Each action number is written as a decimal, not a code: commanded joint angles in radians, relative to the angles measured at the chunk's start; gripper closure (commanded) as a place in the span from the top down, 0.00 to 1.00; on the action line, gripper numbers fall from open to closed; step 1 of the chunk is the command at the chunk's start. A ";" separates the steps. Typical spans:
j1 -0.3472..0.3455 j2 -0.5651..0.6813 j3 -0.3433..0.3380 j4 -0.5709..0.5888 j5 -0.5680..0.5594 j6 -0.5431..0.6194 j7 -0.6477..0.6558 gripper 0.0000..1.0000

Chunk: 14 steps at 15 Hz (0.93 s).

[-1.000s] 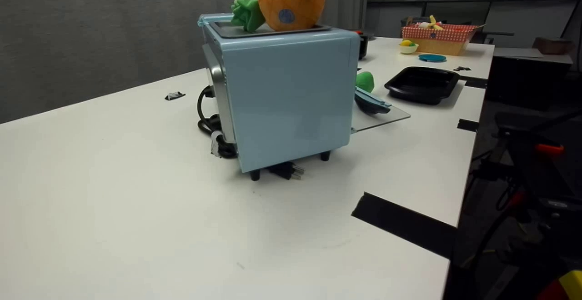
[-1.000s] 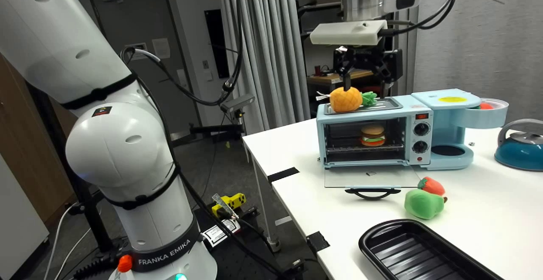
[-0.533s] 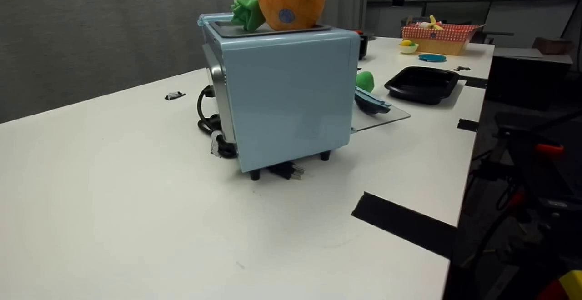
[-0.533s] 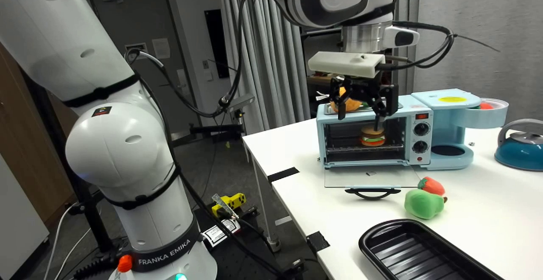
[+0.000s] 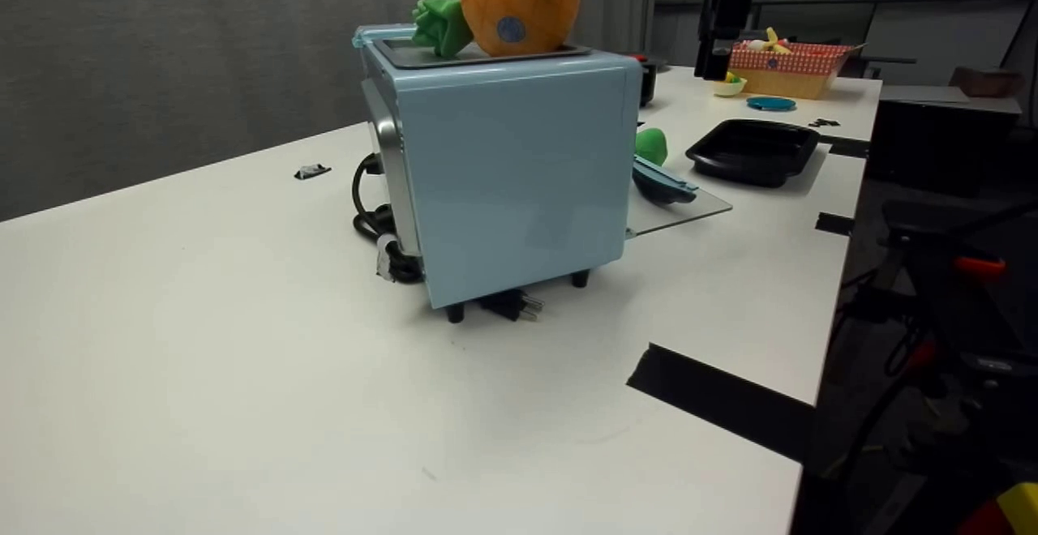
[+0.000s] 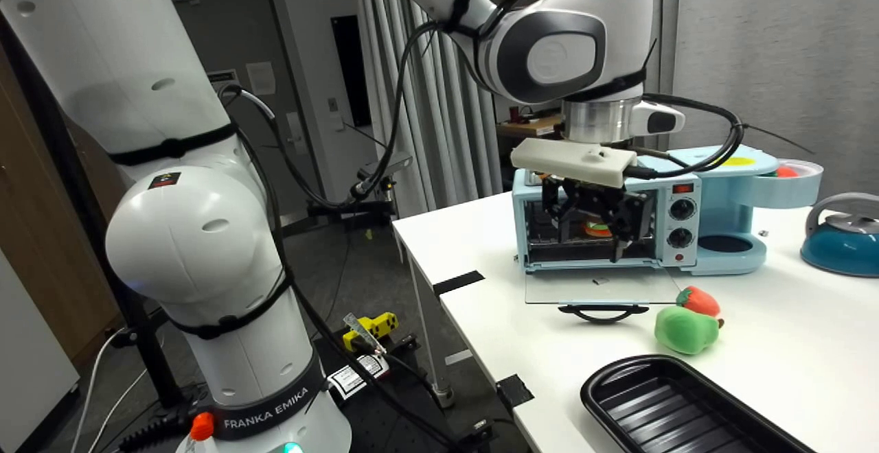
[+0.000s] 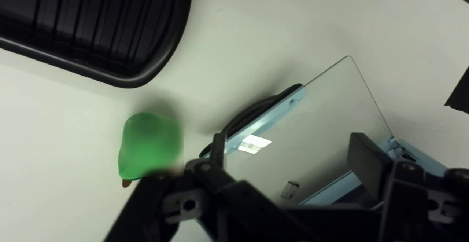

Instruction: Press the button atop the oven, flip the switch on the front of the oven, push in the oven rack, flip the switch again, and then close the oven door

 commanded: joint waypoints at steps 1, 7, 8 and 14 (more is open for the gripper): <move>-0.016 0.050 -0.006 -0.020 -0.003 0.081 -0.082 0.60; -0.030 0.156 0.015 -0.034 0.048 0.201 -0.142 0.13; -0.033 0.175 0.021 -0.034 0.061 0.219 -0.143 0.06; -0.060 0.324 0.092 -0.014 0.172 0.349 -0.109 0.00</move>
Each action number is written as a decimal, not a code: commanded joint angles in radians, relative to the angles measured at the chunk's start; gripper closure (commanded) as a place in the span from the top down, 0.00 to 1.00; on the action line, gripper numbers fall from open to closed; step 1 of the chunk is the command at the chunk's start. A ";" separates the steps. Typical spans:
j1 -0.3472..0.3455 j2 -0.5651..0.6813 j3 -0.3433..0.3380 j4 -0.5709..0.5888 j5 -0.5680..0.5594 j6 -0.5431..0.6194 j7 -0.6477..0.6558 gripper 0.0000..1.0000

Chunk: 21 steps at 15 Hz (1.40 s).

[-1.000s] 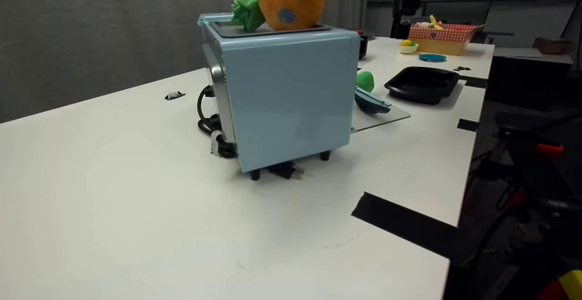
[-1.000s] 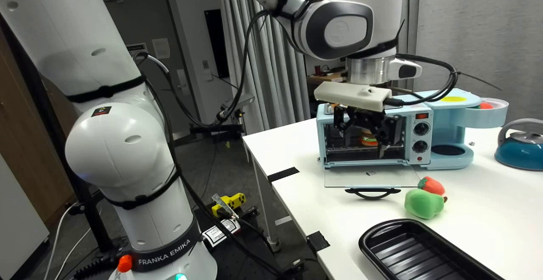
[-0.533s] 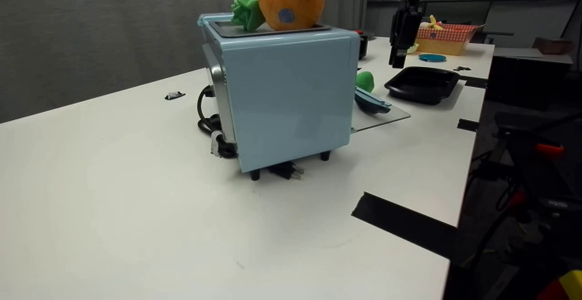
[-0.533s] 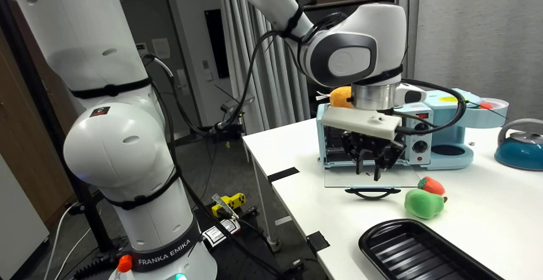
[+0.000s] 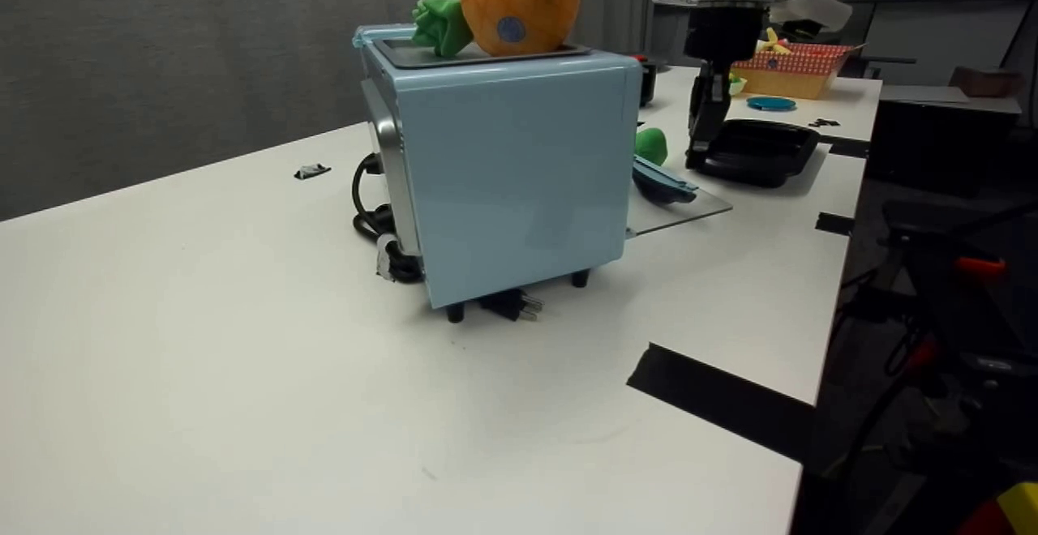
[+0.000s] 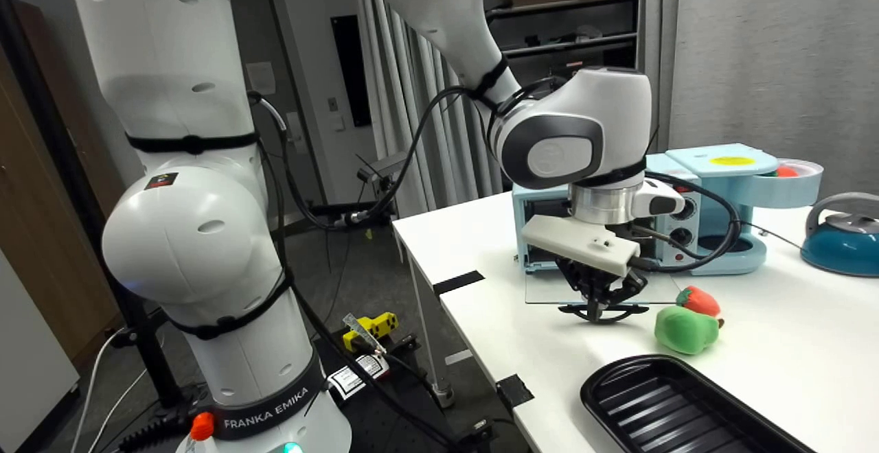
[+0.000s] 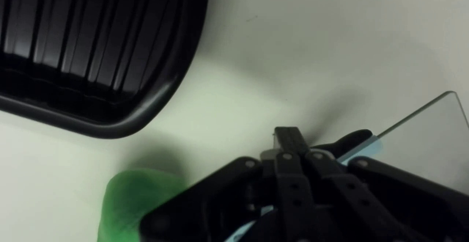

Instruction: Press the button atop the oven, flip the switch on the front of the oven, push in the oven rack, flip the switch again, and then close the oven door

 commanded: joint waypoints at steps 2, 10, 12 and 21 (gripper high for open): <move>-0.062 0.120 0.089 0.037 0.090 0.112 0.003 0.00; -0.181 0.128 0.236 0.089 0.285 0.118 -0.030 0.00; -0.202 0.113 0.266 0.088 0.356 0.107 -0.051 0.00; -0.214 -0.016 0.335 0.093 0.617 0.074 -0.153 0.00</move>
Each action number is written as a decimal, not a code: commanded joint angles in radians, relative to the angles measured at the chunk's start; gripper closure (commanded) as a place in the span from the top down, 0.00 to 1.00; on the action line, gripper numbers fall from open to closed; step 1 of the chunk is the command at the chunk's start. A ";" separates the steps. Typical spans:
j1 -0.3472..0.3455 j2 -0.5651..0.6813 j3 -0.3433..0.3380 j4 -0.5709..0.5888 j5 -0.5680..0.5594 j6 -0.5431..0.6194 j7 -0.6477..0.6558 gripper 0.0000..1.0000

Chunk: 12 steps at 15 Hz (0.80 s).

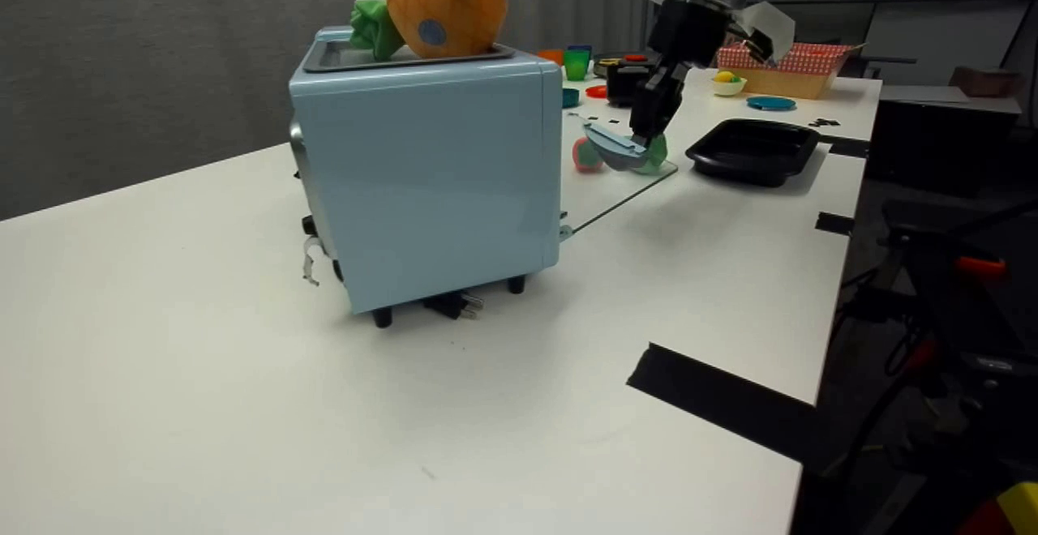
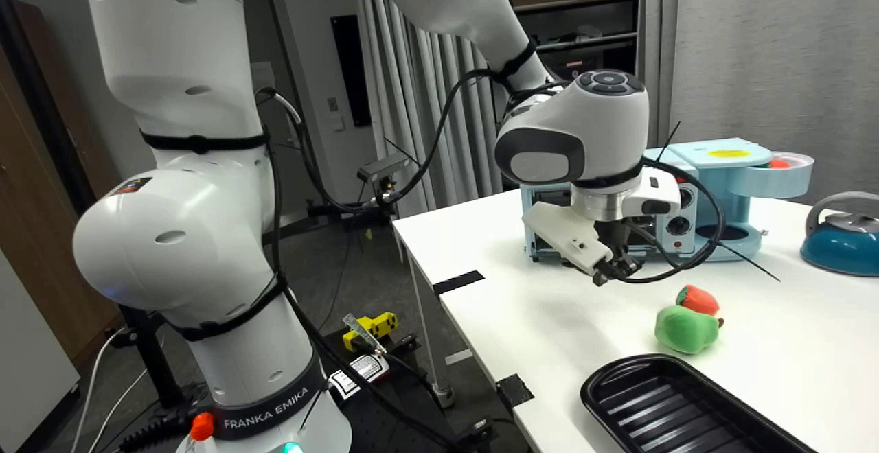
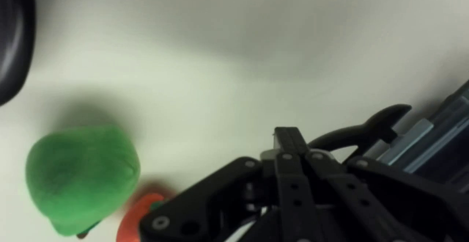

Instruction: Press the button atop the oven, flip the switch on the front of the oven, push in the oven rack, flip the switch again, and then close the oven door

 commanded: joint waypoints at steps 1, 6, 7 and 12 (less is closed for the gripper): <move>-0.007 -0.081 0.033 0.026 0.097 -0.049 -0.047 0.00; 0.007 -0.147 0.046 0.065 0.073 -0.087 0.003 0.00; 0.008 -0.157 0.046 0.073 0.053 -0.101 0.021 0.00; 0.114 -0.218 -0.083 0.100 -0.137 -0.210 0.150 0.00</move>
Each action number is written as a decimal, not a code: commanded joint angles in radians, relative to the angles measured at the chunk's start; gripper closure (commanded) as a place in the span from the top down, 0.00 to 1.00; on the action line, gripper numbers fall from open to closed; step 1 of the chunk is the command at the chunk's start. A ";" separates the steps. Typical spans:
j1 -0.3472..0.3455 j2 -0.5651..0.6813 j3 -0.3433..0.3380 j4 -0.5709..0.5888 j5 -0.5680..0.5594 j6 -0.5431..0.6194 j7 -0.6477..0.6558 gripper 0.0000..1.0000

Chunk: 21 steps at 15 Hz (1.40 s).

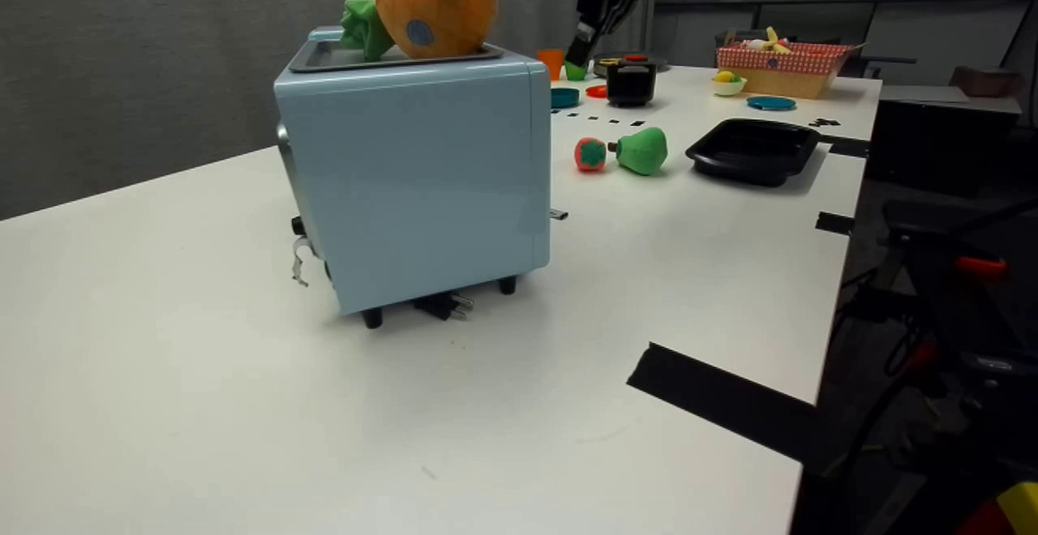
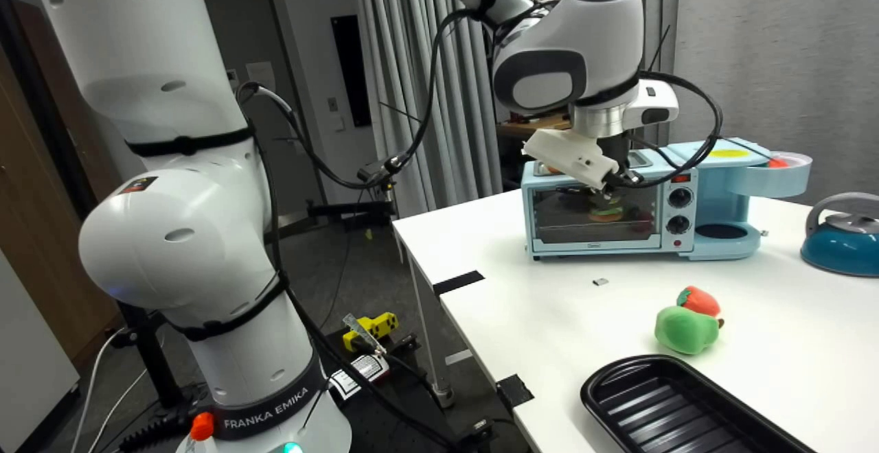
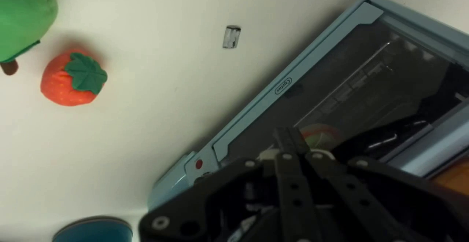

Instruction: Press the button atop the oven, flip the switch on the front of the oven, push in the oven rack, flip the switch again, and then close the oven door

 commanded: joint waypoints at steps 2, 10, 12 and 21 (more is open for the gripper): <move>0.095 -0.079 -0.114 0.024 -0.162 -0.119 0.110 0.00; 0.188 -0.180 -0.178 0.092 -0.214 -0.211 0.151 0.00; 0.206 -0.194 -0.187 0.100 -0.216 -0.214 0.150 0.00; 0.239 -0.217 -0.211 0.102 -0.244 -0.202 0.147 0.65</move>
